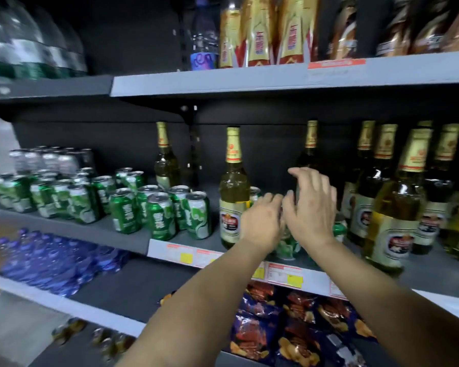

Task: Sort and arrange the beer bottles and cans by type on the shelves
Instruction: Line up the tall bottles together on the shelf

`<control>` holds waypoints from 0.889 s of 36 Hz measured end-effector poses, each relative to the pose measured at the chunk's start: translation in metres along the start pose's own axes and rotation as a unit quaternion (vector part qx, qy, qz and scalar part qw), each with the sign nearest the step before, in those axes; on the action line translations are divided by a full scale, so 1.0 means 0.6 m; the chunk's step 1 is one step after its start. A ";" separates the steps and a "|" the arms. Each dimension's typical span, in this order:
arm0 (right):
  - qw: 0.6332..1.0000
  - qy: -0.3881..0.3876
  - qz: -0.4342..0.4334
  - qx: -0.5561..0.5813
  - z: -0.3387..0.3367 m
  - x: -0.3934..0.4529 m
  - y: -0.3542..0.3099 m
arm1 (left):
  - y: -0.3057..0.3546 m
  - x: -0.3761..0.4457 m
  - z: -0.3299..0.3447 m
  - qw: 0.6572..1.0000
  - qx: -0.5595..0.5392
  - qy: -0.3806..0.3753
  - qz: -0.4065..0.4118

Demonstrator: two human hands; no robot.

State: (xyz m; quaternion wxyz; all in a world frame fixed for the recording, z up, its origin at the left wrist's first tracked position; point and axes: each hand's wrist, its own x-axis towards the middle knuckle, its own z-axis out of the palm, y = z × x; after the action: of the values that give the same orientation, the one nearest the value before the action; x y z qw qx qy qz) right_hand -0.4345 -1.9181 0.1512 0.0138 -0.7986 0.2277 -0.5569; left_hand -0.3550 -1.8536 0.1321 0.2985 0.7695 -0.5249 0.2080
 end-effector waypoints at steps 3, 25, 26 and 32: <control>0.997 -0.002 -0.062 0.044 0.029 -0.003 -0.066 | -0.039 -0.025 -0.034 1.000 -0.013 0.001 0.002; 0.968 -0.162 0.181 0.058 0.380 0.136 -0.351 | -0.627 -0.042 -0.249 0.989 0.051 0.045 -0.133; 0.964 -0.175 0.194 0.052 0.388 0.144 -0.349 | -0.639 -0.033 -0.249 0.989 0.055 0.034 -0.131; 0.945 -0.210 0.246 0.053 0.432 0.173 -0.346 | -0.681 0.025 -0.233 0.990 0.029 0.012 -0.135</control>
State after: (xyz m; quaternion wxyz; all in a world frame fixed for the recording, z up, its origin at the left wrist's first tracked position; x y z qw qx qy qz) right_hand -0.1014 -1.8316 0.2019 0.2402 -0.8147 0.3791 -0.3673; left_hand 0.0305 -1.6586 0.1461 0.3074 0.8391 -0.4065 0.1903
